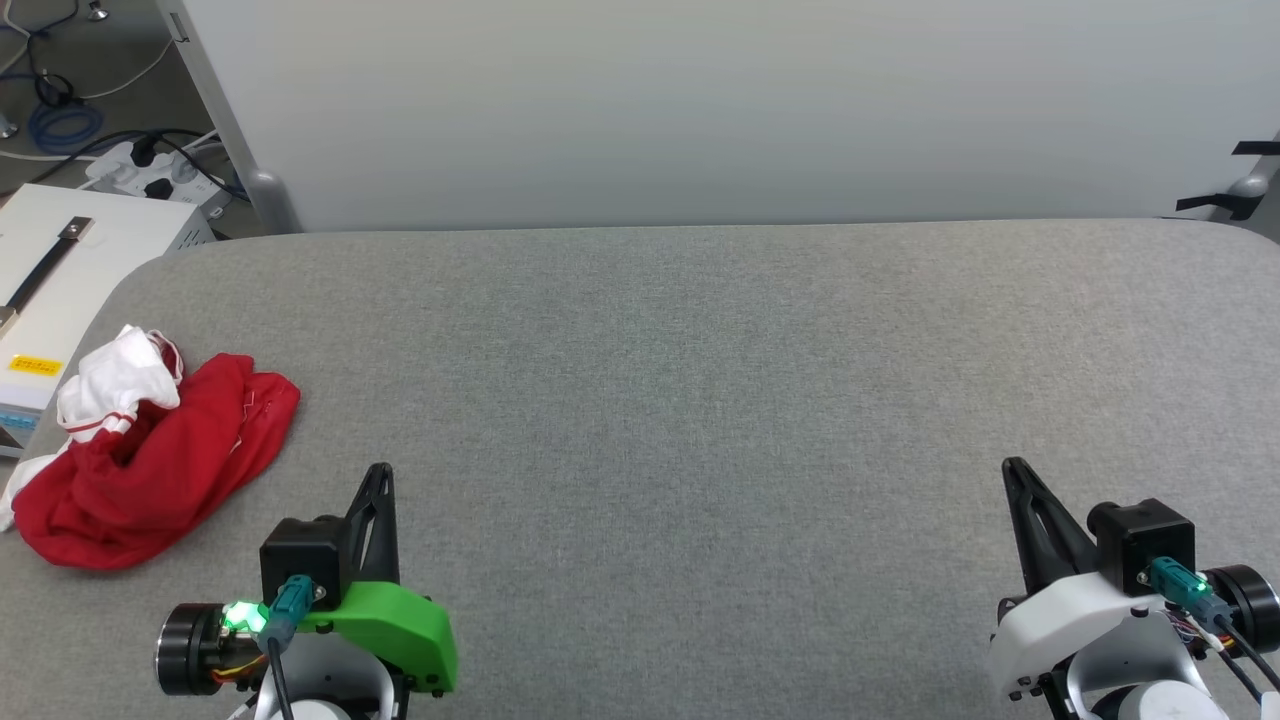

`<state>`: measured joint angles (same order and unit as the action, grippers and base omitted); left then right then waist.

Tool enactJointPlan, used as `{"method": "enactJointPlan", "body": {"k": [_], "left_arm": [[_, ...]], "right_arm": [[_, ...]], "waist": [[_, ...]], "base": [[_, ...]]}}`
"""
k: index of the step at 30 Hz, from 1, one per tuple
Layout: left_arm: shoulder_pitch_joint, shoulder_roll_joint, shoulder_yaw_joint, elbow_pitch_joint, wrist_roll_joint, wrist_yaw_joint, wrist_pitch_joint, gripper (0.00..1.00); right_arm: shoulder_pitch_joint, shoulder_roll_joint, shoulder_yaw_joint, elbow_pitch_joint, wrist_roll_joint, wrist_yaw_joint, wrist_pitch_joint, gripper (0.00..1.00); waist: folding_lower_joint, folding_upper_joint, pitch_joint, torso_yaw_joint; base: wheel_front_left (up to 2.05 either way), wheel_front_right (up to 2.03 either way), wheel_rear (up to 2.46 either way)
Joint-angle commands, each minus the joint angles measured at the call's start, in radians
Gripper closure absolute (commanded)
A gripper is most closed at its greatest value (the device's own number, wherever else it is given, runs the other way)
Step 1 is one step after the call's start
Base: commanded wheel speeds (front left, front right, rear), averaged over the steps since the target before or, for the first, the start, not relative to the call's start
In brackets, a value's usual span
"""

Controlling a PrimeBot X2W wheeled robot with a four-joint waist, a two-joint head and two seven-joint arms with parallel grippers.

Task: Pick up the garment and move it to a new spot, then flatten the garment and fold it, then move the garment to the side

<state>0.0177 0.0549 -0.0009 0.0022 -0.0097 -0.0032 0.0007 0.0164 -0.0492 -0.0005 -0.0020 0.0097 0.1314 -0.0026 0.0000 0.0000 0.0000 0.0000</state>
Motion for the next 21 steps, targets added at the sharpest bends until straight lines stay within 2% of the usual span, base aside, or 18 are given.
{"method": "enactJointPlan", "body": {"k": [1,21], "left_arm": [[-0.018,-0.005,0.001,-0.002,0.010,0.003,-0.001,1.00],[-0.018,-0.005,0.001,-0.002,0.010,0.003,-0.001,1.00]], "right_arm": [[-0.016,-0.001,0.000,0.002,-0.010,-0.001,0.003,1.00],[-0.016,-0.001,0.000,0.002,-0.010,-0.001,0.003,1.00]], "waist": [[0.0000,0.0000,0.000,0.000],[0.0000,0.0000,0.000,0.000]], "base": [[0.00,0.00,0.00],[0.00,0.00,0.00]]}}
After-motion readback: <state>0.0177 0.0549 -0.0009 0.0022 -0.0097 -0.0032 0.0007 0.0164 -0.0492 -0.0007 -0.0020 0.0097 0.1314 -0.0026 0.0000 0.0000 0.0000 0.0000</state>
